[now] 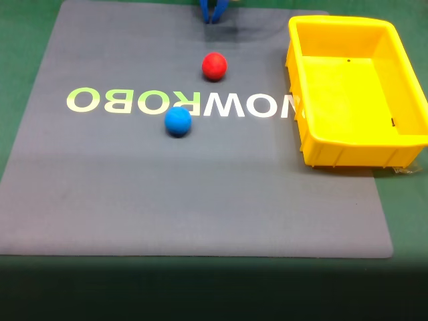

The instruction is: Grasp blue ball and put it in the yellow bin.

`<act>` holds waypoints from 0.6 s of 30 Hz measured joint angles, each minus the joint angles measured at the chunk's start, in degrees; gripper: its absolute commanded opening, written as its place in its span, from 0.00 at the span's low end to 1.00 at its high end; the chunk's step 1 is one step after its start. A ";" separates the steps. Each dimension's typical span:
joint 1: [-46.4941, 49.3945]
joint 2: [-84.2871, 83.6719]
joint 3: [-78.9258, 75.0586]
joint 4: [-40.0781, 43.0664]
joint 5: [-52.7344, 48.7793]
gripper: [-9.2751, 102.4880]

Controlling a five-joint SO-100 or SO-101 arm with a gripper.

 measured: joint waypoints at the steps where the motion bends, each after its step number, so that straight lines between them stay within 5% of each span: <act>1: 0.00 0.00 0.00 0.18 0.35 0.29; 4: 0.09 0.00 -1.32 1.41 0.88 0.37; 14: 3.16 -0.44 -14.06 6.06 -4.83 0.38; 18: 6.06 -10.46 -19.42 -2.29 -6.15 0.38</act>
